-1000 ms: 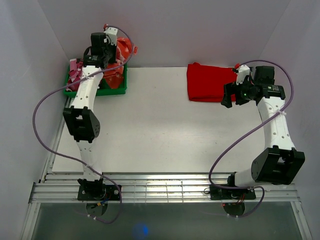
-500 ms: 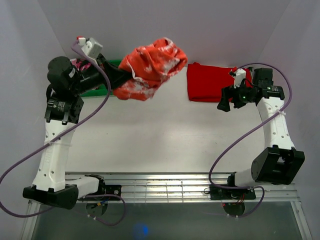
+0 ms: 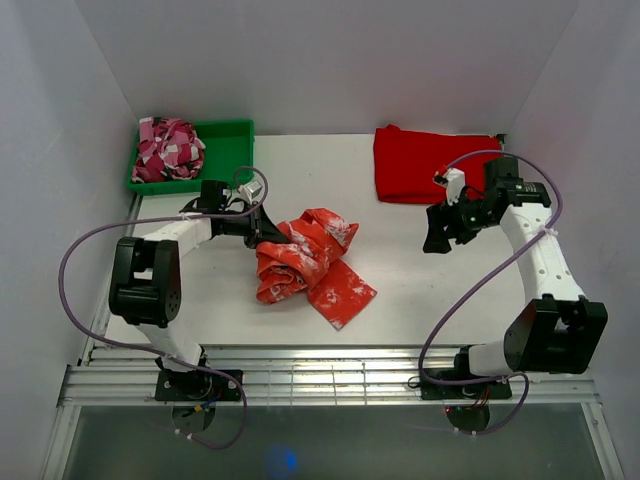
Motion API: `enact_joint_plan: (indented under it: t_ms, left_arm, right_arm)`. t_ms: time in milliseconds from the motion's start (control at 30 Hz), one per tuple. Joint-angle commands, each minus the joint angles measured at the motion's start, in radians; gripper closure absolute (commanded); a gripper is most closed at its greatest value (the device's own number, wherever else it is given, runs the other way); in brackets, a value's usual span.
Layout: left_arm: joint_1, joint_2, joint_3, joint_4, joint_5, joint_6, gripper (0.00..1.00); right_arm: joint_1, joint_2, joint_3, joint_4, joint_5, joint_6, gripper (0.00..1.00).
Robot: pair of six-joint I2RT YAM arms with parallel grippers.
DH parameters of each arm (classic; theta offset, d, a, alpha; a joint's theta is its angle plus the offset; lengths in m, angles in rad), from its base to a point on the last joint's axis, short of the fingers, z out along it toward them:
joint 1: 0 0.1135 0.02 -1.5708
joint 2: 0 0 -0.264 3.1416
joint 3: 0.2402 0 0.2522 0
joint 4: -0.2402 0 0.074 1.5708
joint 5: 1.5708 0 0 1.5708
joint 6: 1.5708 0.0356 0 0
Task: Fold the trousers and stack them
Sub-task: Move the trousers to the center of the board, then flatten the trousers out
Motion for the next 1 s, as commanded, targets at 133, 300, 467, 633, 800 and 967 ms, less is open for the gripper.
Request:
enact_joint_plan:
  t_ms: [133,300,467,633,800,967]
  left_arm:
    - [0.121,0.034,0.25,-0.269,0.087,0.224,0.57]
    - [0.227,-0.043,0.405,-0.459,-0.065,0.49,0.12]
    - [0.275,-0.115,0.468,-0.531,-0.174,0.626,0.02]
    - [0.215,-0.253,0.436,-0.66,-0.157,0.98,0.02]
    - [0.015,-0.36,0.295,-0.705,-0.346,1.214,0.04]
    - [-0.158,-0.385,0.152,-0.593,-0.467,1.24,0.07]
  right_arm:
    - [0.232,-0.063,-0.038,0.082,0.112,-0.045,0.18]
    - [0.346,0.008,0.007,0.228,0.103,-0.003,0.15]
    - [0.45,0.192,0.147,0.317,0.114,0.023,0.09]
    - [0.519,0.356,0.229,0.412,0.1,-0.03,0.05]
    - [0.573,0.479,0.319,0.423,0.082,-0.081,0.04]
    - [0.607,0.559,0.418,0.368,0.011,-0.095,0.27]
